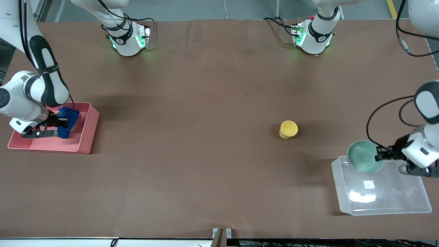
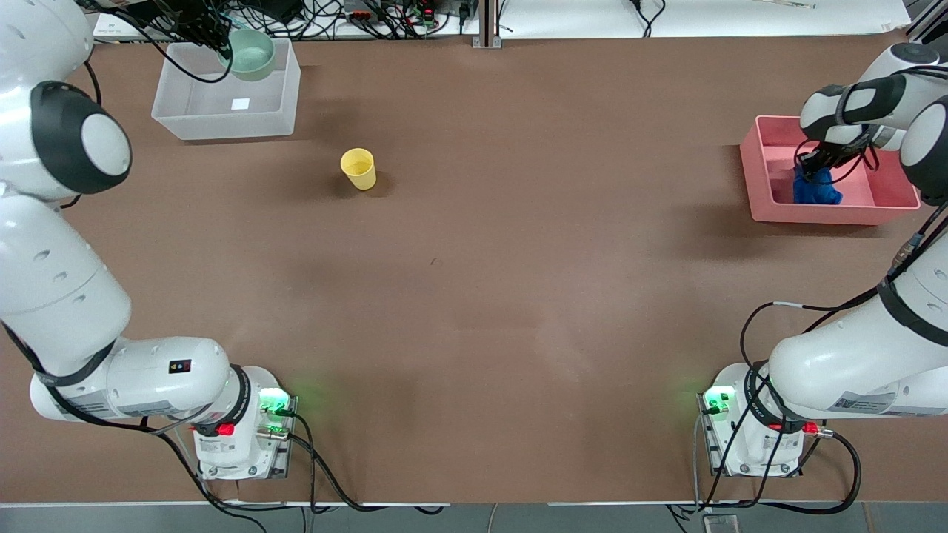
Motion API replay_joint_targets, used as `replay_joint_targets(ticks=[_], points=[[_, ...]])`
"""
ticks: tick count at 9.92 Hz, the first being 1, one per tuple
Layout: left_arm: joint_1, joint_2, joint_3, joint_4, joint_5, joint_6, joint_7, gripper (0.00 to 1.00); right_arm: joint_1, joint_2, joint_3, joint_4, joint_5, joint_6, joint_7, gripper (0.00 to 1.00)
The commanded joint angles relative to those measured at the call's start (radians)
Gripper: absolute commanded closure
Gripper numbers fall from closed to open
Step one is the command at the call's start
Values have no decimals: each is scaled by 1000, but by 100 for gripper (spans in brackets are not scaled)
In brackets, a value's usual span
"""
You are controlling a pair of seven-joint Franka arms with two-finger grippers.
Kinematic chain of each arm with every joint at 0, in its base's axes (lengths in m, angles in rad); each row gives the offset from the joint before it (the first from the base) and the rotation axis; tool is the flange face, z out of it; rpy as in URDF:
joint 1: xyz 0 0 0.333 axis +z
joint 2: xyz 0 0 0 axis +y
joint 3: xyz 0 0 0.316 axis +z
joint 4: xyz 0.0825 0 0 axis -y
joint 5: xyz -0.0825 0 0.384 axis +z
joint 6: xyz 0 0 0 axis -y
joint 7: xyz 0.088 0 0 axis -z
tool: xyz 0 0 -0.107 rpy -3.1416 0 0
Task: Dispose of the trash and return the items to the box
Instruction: 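Drop the glove in the pink bin while the left gripper lowers the bowl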
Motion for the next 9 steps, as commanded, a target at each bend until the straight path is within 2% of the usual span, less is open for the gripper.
replay_joint_targets(ticks=[1,2,3,4,5,6,9], points=[[27,177,2,151,-16,58,52,100,10,-24,7,36,11,-24,0,0],[27,210,13,149,-14,121,50,100,1,-73,15,83,23,-123,7,0],[27,254,30,149,-14,196,50,100,-7,-113,28,167,75,-289,58,0],[28,286,33,149,-14,241,50,100,-6,-136,33,268,81,-441,130,0],[36,306,33,145,-14,261,50,100,-7,-159,47,341,81,-537,173,0],[36,329,33,145,-14,286,50,100,-31,-191,99,419,81,-649,224,0],[45,380,33,135,-13,326,44,98,-39,-375,166,456,78,-792,353,0]])
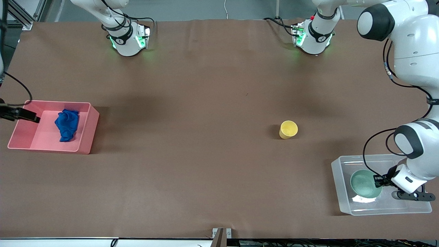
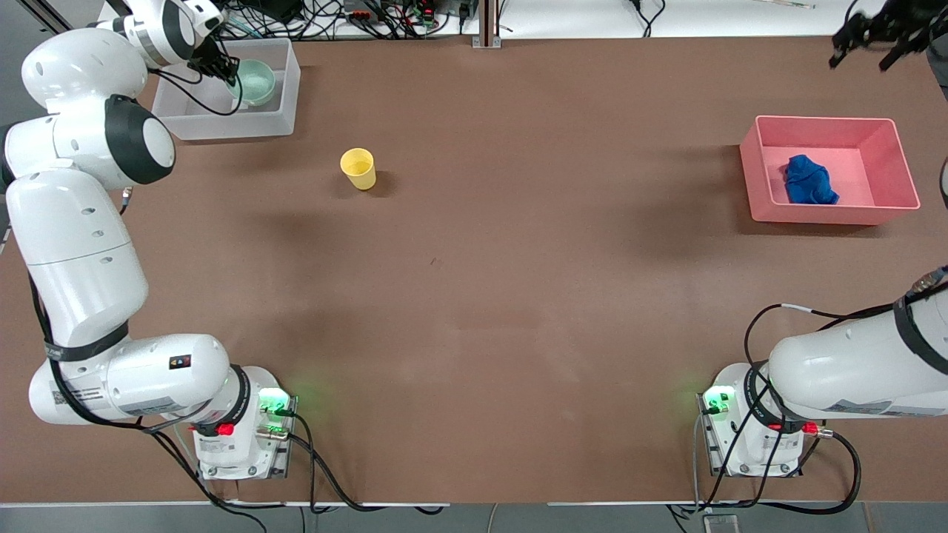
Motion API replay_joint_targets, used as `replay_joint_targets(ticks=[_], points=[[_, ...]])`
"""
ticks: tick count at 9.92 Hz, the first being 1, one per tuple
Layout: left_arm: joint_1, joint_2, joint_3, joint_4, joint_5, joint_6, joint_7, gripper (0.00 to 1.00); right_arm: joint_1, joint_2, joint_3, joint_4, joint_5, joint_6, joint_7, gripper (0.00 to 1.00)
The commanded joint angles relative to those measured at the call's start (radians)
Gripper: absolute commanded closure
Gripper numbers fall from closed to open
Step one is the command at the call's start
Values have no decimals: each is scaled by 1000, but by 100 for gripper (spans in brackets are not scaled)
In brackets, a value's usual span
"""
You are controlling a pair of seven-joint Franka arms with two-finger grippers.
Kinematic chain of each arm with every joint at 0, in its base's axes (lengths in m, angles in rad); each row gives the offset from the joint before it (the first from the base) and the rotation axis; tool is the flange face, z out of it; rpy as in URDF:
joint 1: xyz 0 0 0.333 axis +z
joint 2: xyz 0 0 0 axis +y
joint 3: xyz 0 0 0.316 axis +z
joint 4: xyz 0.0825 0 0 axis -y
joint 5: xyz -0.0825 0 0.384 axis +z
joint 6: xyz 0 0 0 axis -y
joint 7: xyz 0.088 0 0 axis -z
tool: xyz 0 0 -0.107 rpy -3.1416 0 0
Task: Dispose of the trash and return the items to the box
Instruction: 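Release the green bowl in the clear box and lift the left gripper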
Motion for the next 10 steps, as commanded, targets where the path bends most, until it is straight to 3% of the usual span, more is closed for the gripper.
replay_joint_targets(ticks=[1,2,3,4,5,6,8,10], points=[[1,41,4,2,-8,14,-1,96,-26,-120,70,20,-1,-127,85,0],[0,36,4,-3,-8,14,-3,93,-26,-137,106,79,-30,-229,154,0],[-2,25,4,-9,-8,14,-3,77,-26,-138,124,163,-52,-296,177,0],[-13,-7,5,-29,-8,8,-4,27,-28,-135,131,205,-53,-330,178,0],[-31,-69,7,-61,-8,-4,-3,7,-28,-137,131,207,-53,-338,170,0],[-36,-153,10,-93,-7,-56,-3,1,-29,-135,129,206,-53,-338,170,0],[-62,-357,4,-164,48,-238,-4,1,-25,-134,129,209,-53,-338,176,0],[-105,-563,-7,-358,59,-278,-16,1,-25,-134,129,207,-53,-340,171,0]])
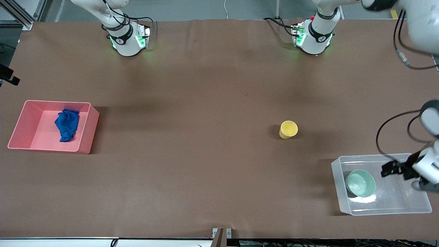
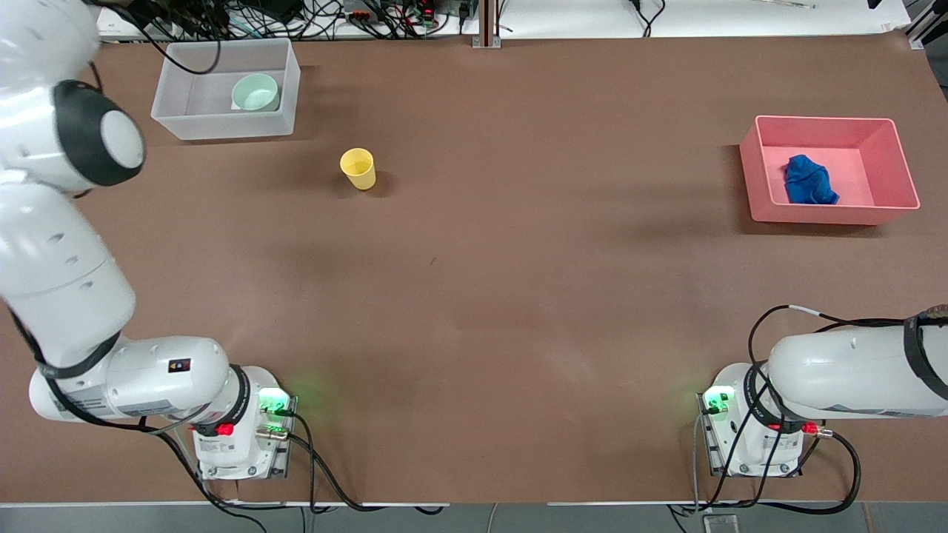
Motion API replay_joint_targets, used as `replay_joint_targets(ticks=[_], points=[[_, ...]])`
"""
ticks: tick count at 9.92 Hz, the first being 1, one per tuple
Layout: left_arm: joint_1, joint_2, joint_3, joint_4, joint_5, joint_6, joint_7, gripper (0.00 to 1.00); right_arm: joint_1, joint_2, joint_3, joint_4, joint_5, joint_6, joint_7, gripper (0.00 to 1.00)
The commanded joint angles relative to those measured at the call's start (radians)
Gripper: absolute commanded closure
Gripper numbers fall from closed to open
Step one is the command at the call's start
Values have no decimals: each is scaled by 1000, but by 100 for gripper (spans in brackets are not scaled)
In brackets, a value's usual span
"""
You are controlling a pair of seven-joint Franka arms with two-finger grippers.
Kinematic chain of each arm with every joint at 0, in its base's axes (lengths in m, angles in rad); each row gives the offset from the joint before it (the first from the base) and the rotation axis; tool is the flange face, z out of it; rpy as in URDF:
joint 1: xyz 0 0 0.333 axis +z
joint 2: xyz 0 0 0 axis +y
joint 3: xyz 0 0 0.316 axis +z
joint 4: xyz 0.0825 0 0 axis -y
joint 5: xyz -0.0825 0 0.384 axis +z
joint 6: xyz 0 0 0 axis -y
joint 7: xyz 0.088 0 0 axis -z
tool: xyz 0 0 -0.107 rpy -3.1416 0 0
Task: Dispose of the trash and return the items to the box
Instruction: 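Release the green bowl in the clear box and lift the left gripper, then move the left gripper to the yellow cup and grasp it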
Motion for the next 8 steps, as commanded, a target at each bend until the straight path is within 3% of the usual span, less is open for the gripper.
replay_joint_targets(ticks=[1,3,4,5,8], points=[[-30,-247,-33,-342,22,22,-43,1,-10,1,13,12,-12,-11,8,0],[-28,-398,-117,-540,24,31,-162,1,-9,1,13,12,-12,-11,6,0],[-31,-428,-151,-612,24,40,-183,1,-7,1,13,12,-14,-9,5,0],[-42,-428,-197,-666,24,80,-237,1,-6,1,15,12,-32,-3,2,0],[-86,-368,-222,-806,24,261,-290,3,2,1,15,12,-41,-6,-3,0]])
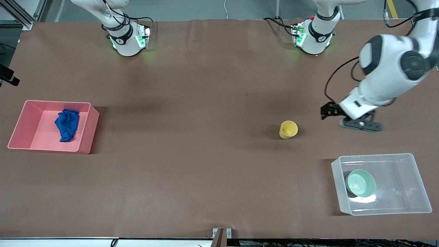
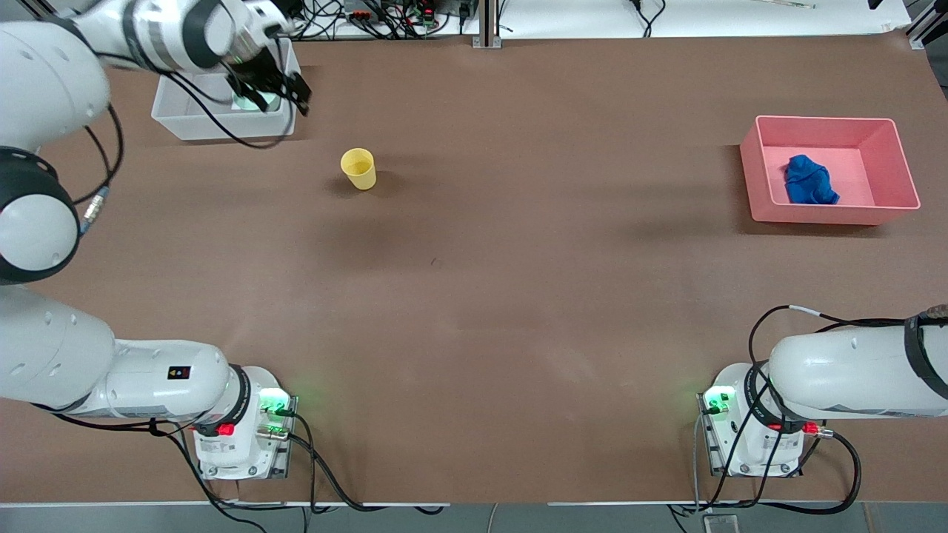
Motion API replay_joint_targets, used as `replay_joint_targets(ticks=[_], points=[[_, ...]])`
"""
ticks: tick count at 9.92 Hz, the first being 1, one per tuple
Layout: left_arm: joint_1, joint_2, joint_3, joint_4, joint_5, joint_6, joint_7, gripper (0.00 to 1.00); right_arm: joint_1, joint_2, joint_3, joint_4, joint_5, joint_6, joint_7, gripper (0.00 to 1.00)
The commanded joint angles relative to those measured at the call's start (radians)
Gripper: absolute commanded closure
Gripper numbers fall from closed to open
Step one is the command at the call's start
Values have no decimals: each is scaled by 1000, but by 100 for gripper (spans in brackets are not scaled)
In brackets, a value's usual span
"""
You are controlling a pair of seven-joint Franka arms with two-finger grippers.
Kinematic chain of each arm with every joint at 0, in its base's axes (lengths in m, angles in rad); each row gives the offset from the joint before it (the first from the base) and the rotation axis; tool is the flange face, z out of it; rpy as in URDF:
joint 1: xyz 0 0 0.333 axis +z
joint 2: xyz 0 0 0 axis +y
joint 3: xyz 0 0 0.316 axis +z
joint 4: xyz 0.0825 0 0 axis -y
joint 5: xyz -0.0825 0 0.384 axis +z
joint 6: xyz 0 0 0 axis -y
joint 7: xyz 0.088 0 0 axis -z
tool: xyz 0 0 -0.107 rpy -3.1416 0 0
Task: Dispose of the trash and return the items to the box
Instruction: 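Move the left gripper to the yellow cup and grasp it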
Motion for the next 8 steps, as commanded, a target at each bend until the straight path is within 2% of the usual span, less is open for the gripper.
replay_joint_targets(ticks=[1,5,7,8], points=[[1,104,-31,-72,18,123,-8,3,-4,0,6,9,-16,-10,-2,0],[-21,281,-45,-66,20,336,-9,7,-5,0,6,8,-13,-12,-2,0],[-25,340,-68,-61,20,413,-9,16,-5,0,4,8,-11,-15,-2,0],[-25,351,-73,-61,18,424,-9,48,-5,0,4,8,-11,-16,-8,0]])
